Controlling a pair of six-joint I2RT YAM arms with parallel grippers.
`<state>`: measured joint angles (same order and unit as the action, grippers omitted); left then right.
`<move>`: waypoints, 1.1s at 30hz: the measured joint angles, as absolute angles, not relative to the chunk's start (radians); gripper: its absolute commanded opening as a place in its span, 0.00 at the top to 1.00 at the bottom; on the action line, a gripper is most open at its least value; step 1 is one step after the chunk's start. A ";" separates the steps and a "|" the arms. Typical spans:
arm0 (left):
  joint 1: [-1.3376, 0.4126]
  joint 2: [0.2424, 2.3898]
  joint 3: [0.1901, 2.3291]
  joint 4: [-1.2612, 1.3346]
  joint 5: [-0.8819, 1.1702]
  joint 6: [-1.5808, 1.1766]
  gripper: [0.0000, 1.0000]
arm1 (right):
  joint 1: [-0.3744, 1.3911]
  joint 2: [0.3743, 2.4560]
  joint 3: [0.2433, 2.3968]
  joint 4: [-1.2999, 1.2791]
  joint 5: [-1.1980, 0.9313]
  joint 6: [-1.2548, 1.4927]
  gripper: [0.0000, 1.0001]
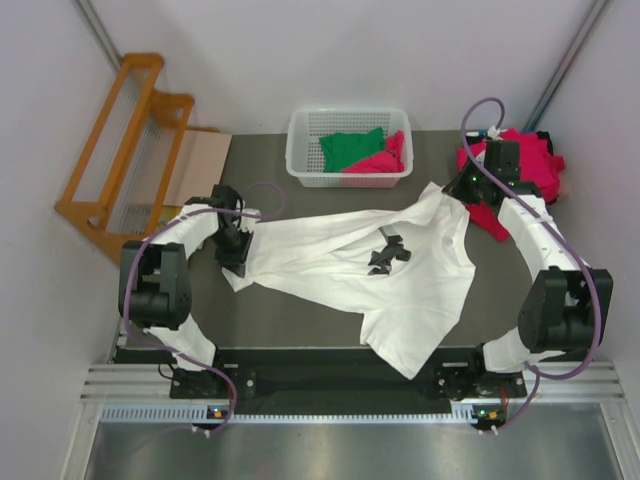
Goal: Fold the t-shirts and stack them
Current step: Flatten the tshirt out
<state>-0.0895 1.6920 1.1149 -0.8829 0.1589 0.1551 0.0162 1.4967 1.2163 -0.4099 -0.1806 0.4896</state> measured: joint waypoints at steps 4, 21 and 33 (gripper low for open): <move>-0.089 1.692 1.115 -0.883 0.158 0.155 0.90 | 0.016 1.501 1.216 -0.410 -0.181 0.490 1.00; -0.089 1.629 1.319 -0.955 0.129 0.159 1.00 | 0.015 1.501 1.216 -0.409 -0.182 0.490 1.00; -0.089 1.627 1.299 -0.966 0.115 0.174 0.75 | 0.014 1.501 1.216 -0.410 -0.182 0.489 1.00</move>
